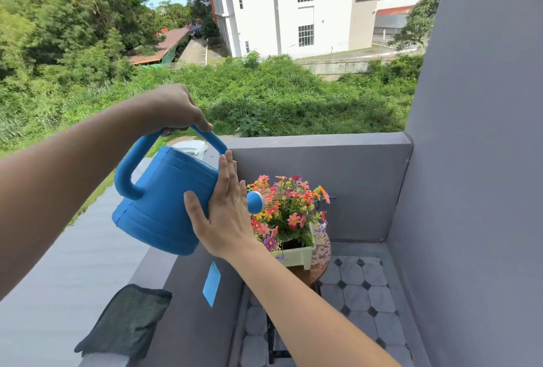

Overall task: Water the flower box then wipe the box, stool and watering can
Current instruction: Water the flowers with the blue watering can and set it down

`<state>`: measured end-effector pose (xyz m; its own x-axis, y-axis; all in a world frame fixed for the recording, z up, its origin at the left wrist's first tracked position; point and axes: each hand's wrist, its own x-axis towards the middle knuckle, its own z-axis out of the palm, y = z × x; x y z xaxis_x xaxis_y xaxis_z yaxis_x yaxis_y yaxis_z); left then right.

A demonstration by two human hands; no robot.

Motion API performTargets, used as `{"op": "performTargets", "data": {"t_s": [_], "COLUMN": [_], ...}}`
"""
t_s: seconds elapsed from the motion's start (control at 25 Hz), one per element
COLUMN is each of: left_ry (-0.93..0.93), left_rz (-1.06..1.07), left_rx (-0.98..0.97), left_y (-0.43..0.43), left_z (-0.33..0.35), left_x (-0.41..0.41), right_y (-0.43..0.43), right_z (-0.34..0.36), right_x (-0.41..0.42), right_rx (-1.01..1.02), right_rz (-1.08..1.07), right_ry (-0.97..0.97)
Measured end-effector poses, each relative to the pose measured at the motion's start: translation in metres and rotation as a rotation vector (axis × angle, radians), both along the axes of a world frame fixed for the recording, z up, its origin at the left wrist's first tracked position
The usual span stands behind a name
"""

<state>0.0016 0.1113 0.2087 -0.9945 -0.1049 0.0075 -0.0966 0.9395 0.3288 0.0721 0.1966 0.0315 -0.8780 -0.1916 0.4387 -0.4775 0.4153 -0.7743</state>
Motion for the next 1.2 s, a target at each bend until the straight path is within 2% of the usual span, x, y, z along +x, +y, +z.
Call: {"op": "performTargets", "data": {"t_s": [0.28, 0.52, 0.76, 1.0, 1.2], "left_ry": [0.015, 0.071, 0.013, 0.002, 0.095], "left_rz": [-0.020, 0.032, 0.047, 0.076, 0.041], "left_rx": [0.090, 0.122, 0.105, 0.270, 0.536], "left_y": [0.011, -0.005, -0.021, -0.038, -0.055], "left_z": [0.009, 0.018, 0.010, -0.011, -0.035], "left_x": [0.000, 0.005, 0.011, 0.019, 0.036], "right_y": [0.015, 0.007, -0.008, -0.005, -0.002], "right_z": [0.011, 0.024, 0.016, 0.006, -0.006], "right_x": [-0.004, -0.010, 0.005, 0.017, 0.010], "right_rx": [0.024, 0.078, 0.049, 0.098, 0.169], "right_rz": [-0.045, 0.005, 0.046, 0.045, 0.038], "right_ry": [0.045, 0.042, 0.018, 0.055, 0.130]}}
